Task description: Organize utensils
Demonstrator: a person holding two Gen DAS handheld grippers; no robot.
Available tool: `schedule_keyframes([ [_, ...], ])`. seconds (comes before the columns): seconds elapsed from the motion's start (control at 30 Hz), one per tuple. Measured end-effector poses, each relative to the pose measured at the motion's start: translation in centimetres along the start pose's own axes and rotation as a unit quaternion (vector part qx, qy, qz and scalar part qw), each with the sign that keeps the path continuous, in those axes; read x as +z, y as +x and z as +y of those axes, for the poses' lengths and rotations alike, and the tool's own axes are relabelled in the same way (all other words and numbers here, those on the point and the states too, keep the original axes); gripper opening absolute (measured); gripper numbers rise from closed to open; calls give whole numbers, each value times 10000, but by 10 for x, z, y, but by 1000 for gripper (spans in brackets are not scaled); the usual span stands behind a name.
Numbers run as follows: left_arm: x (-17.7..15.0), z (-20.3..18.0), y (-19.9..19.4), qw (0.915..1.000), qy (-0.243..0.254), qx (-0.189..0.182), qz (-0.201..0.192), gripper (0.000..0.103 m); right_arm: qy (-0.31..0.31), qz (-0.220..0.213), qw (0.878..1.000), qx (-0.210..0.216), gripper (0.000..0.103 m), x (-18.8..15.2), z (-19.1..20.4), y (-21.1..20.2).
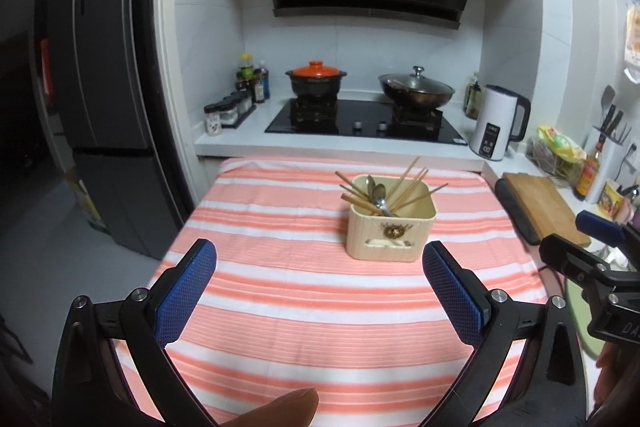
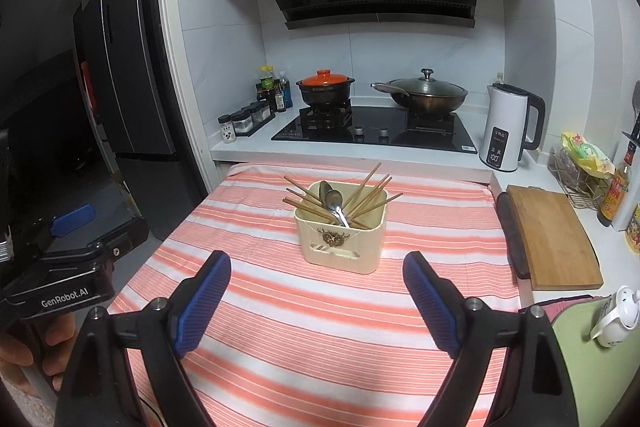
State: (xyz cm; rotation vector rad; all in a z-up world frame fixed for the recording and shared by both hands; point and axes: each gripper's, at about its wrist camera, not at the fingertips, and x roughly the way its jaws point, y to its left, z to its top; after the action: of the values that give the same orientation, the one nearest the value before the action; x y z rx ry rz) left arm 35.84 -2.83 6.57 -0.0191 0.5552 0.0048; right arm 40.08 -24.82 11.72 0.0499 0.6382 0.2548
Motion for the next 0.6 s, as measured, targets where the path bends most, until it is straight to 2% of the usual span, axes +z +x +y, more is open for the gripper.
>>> schedule_keyframes([
  [0.6, 0, -3, -13, 9999, 30, 77, -61, 103, -87, -126, 9999, 1, 90, -1, 5, -16],
])
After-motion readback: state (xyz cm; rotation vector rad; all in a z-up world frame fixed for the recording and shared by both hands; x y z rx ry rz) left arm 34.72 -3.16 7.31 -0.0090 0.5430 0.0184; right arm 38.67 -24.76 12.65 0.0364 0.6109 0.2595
